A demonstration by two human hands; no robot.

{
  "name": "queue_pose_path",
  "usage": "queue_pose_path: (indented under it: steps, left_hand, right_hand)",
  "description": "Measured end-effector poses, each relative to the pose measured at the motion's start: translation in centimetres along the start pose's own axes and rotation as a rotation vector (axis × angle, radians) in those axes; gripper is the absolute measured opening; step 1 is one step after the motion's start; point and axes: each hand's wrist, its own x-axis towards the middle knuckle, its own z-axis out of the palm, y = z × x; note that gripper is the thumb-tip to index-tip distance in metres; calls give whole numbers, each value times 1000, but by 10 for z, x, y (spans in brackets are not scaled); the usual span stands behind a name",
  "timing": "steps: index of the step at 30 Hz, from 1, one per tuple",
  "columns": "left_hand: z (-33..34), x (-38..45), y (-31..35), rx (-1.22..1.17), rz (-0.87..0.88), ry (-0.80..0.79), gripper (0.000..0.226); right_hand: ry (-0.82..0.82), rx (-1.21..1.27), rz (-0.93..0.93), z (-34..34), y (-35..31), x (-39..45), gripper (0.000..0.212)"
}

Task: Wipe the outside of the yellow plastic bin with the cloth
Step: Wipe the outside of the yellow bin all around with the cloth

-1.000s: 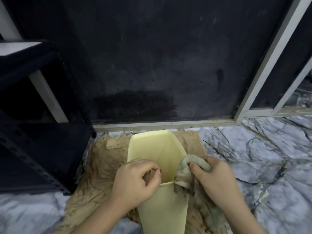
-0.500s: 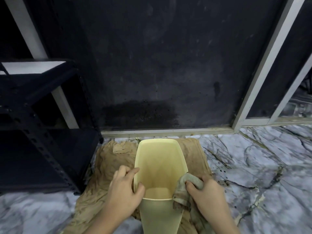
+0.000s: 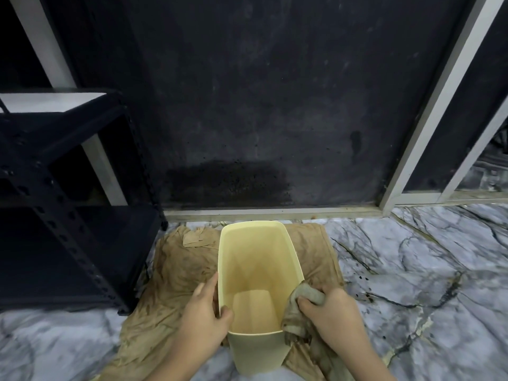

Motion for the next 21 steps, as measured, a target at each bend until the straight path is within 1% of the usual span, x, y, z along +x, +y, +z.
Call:
queue_pose_path:
  steps: [7,12,15,18,21]
  left_hand:
    - [-7,7,-5,-111,59,19,65]
    - [-25,24,-3,-113,112,43,64]
    - [-32,39,1,-113,158,40,64]
    - [-38,58,3,-119,205,66,62]
    - [-38,84,-3,-128,224,96,59]
  right_hand:
    - [22,-19,-37,5,-11,-4,16]
    - [116,0,-96,-5,-32,0,29]
    - [141,15,-124,-7,-45,12,26]
    - [172,14,-167,-1,-54,29,18]
    - [197,90,-201,11,-62,50,13]
